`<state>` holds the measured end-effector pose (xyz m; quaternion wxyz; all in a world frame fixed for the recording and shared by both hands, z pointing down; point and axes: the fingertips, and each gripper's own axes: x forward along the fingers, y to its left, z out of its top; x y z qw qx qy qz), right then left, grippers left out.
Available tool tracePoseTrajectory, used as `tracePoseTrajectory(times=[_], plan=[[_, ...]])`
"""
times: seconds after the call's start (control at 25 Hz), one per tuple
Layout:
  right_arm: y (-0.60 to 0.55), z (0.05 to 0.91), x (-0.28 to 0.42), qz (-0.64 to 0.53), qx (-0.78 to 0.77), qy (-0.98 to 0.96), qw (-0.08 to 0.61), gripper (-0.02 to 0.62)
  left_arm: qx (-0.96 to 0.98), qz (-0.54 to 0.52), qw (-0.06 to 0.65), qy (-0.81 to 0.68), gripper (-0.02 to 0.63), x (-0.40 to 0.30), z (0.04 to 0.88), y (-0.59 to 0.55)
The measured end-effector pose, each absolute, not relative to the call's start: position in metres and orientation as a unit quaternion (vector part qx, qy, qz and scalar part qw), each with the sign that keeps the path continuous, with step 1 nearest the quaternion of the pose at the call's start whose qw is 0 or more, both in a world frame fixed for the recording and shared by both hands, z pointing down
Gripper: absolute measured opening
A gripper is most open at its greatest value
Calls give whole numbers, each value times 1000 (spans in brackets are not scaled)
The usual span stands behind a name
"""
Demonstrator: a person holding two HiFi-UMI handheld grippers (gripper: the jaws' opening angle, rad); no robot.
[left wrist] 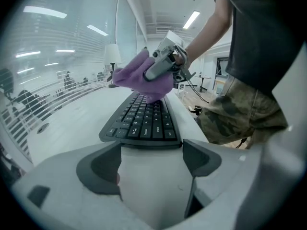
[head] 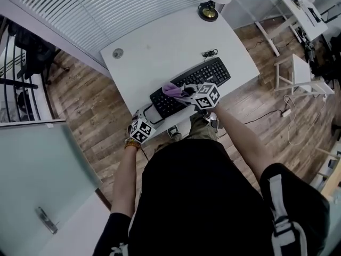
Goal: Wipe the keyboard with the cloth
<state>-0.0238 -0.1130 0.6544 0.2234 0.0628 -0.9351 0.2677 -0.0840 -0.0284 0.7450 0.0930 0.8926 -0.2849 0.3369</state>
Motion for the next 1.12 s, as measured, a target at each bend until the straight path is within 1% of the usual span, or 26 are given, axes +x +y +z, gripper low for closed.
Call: tracePoseTrajectory(times=[0.12,0.32,0.52,0.64,0.76,0.96,1.12], plan=[[-158,649,39,265,144,-928,217,115,893,337,93,-283,399,-83,745,-27],[-228,653,146,231,288,-898,241,115,894,336,93,-282,399,-84,744,-30],[-262,661,230,191,380,-855,296,115,893,337,95,-281,399,-84,744,-30],[-272,674,266,197,423,-823,324,115,894,337,95,-280,399,-85,744,-31],[-273,689,281,223,441,-804,331,115,893,337,97,-281,399,-85,744,-30],[-266,709,271,223,450,-793,345,110,893,339,99,-280,399,-84,744,-31],[-261,711,256,226,464,-793,323,101,892,339,100,-281,399,-84,743,-31]])
